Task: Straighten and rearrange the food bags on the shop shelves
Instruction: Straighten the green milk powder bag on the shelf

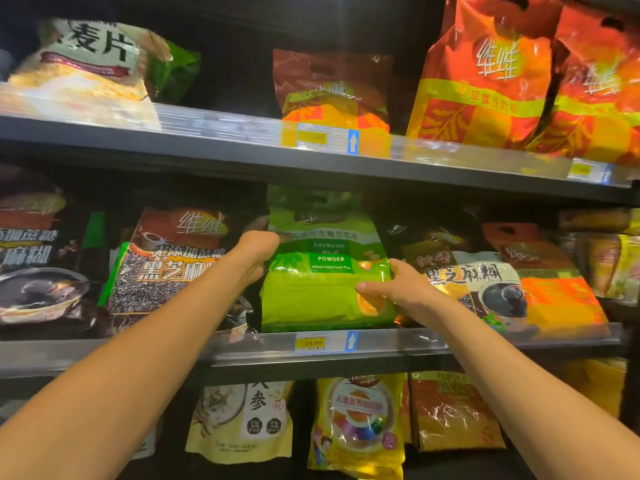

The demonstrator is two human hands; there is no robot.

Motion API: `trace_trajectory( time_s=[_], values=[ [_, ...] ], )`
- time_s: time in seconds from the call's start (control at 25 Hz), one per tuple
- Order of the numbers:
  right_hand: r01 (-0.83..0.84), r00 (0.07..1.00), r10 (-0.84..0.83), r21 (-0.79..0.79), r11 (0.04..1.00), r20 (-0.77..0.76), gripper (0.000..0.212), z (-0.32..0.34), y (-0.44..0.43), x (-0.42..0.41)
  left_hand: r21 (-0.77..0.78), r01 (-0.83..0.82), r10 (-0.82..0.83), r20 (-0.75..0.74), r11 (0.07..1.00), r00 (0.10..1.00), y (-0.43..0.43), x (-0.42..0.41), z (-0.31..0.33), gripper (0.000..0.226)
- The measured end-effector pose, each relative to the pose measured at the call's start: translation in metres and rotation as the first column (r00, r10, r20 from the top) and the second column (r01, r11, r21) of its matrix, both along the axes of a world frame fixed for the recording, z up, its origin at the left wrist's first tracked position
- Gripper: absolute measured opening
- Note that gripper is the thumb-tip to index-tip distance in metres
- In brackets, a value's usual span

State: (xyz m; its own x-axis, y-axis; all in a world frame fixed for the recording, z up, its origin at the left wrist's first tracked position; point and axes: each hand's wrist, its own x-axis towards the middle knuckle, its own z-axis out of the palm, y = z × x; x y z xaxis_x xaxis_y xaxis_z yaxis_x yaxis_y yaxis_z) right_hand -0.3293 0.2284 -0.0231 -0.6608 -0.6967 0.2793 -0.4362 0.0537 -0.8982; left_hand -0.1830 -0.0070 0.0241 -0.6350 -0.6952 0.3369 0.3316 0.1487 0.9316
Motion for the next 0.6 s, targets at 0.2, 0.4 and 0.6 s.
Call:
trace_trajectory(
  time_s=[0.2,0.4,0.6],
  values=[
    [0.135,0.971,-0.097,0.166,0.977,-0.219,0.063,-0.013,-0.003,0.003,-0.157,0.006,0.011,0.111,0.988,0.994,0.005,0.007,-0.011,0.053],
    [0.201,0.924,-0.053,0.363,0.910,-0.379,0.081,-0.005,0.009,0.006,-0.337,0.159,0.012,0.454,0.928,0.891,0.008,0.037,-0.012,0.108],
    [0.222,0.893,-0.043,0.355,0.908,-0.447,0.080,-0.009,0.013,0.010,-0.606,0.198,0.312,0.628,0.770,0.713,0.032,0.054,-0.038,0.132]
  ],
)
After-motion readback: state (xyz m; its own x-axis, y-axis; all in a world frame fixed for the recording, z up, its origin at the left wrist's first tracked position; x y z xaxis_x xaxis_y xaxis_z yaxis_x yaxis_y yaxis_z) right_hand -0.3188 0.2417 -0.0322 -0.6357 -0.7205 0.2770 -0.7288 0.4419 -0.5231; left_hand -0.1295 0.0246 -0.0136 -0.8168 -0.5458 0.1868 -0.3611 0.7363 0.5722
